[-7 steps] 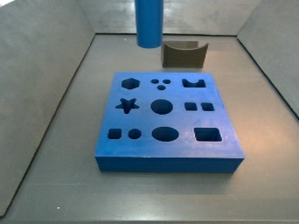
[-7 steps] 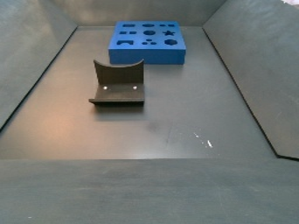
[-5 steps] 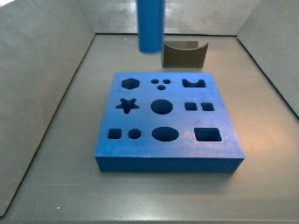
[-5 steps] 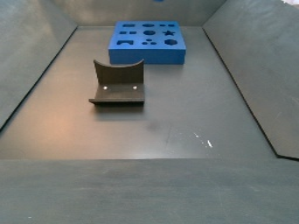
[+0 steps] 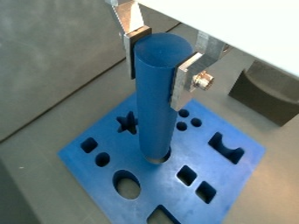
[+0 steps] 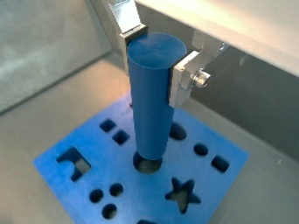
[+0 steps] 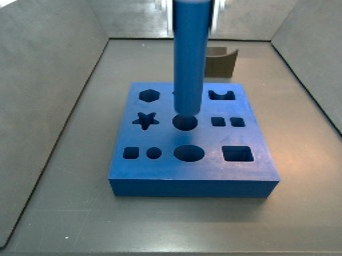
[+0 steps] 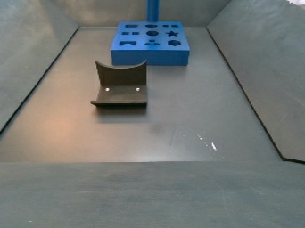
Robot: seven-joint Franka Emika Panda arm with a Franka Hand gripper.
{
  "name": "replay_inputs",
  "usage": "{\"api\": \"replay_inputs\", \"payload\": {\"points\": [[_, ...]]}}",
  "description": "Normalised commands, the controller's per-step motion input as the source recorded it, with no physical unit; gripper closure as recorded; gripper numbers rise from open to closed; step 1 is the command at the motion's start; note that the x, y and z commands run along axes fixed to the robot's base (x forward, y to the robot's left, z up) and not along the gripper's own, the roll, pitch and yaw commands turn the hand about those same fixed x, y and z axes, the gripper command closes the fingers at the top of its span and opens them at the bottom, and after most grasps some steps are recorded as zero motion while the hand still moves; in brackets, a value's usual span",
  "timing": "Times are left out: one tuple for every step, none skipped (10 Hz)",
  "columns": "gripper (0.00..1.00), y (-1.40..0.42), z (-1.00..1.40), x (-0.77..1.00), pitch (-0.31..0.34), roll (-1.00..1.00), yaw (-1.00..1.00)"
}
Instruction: Insert the round object.
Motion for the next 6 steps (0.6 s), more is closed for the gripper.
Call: {"api": "replay_inputs", "payload": {"points": [[1.00,-0.08,-0.35,0.00,0.120,0.40,0.00],[1.00,0.00,-0.07,0.00,0.084,0.08,-0.05],[1.00,0.16,-0.19,-0.11,0.046,0.05,-0.01],[1.00,0.08,-0.27,0.00,0.030,0.05,0.00],[1.00,0.00,-0.38,0.15,0.020,0.00,0.00],[1.00,0.00,-0.35,0.14,0.000,-0.06,0.00]]}}
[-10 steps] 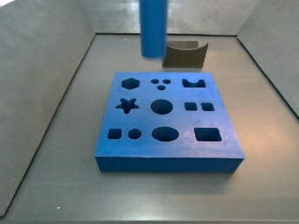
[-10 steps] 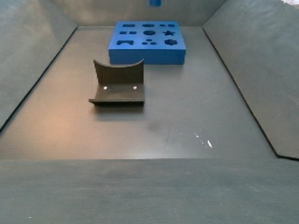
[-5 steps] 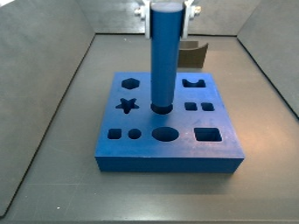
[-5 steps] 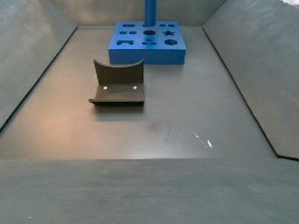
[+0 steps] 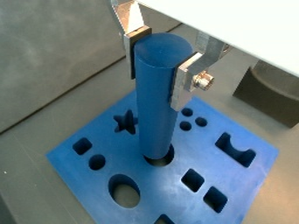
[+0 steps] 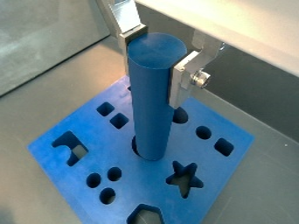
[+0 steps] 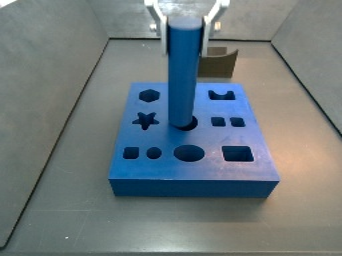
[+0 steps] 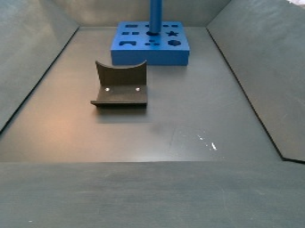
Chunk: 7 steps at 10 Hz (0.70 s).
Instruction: Insert the round object.
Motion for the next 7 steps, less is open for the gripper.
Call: {"api": "replay_inputs", "payload": {"points": [[1.00,0.00,-0.31,0.22,0.001,-0.07,-0.03],[1.00,0.00,-0.25,0.33,0.033,-0.08,-0.10],[1.00,0.00,-0.27,0.37,0.059,-0.06,-0.15],[1.00,0.02,-0.29,0.22,0.034,-0.04,-0.14],[1.00,0.00,-0.30,0.00,0.000,0.00,-0.04],[1.00,0.00,-0.28,-0.06,-0.036,0.00,0.00],[1.00,-0.07,-0.26,-0.11,-0.063,0.04,0.00]]}}
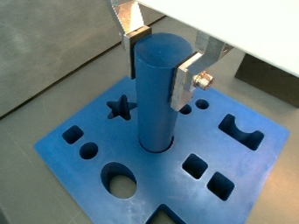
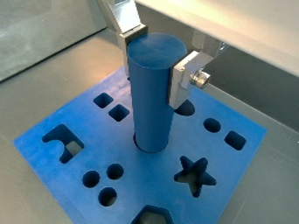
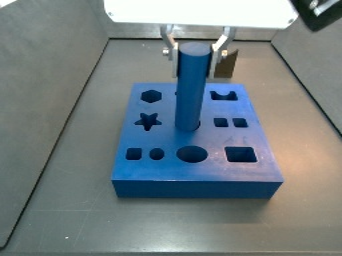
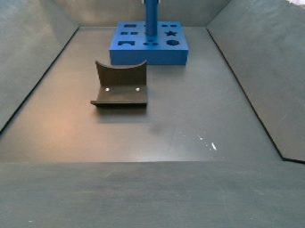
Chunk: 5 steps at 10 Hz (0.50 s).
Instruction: Insert the round object.
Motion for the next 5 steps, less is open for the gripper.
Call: {"api": "replay_inputs", "payload": {"points": [[1.00,-0.09,-0.23,-0.15,-0.069,0.06,0.00],[1.00,-0.15,-0.19,-0.18,-0.073,0.10,0.00],[1.00,-0.16,-0.19,-0.04,-0.024,0.09,0.00],[1.00,-0.07,-0.24,0.00,-0.044,0.02,0.00],[1.00,0.00,-0.31,0.00,-0.121,0.00,0.00]]}}
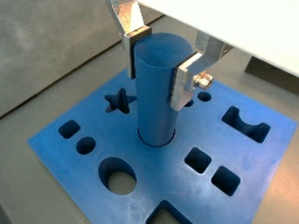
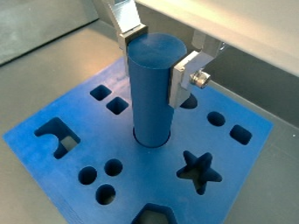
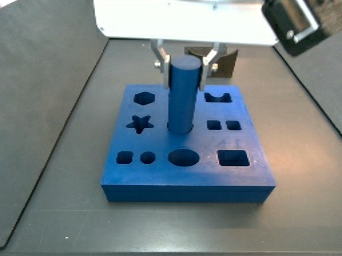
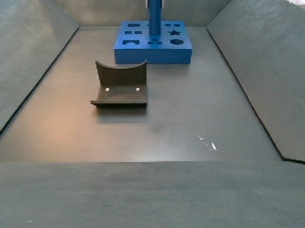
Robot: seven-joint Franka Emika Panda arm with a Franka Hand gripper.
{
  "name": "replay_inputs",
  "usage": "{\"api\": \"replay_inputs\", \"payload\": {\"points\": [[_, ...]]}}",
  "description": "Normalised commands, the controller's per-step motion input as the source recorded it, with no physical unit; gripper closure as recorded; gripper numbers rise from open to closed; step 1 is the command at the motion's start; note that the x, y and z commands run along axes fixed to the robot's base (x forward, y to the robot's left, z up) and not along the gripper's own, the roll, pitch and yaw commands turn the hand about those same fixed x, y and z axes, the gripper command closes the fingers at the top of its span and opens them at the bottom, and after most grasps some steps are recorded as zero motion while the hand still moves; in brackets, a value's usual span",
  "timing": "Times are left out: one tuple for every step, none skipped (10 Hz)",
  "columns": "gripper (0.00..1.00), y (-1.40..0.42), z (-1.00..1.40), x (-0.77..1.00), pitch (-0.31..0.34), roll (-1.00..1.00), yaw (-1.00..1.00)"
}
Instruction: Insert the round object.
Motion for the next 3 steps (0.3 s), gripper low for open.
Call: {"api": "replay_inputs", "payload": {"points": [[1.00,0.00,-0.40,0.00,-0.171,0.00,0.00],[1.00,0.01,-0.18,0.07,0.000,-0.03,0.00],[1.00,0.00,0.00,0.06,0.043,0.00,0.00]]}}
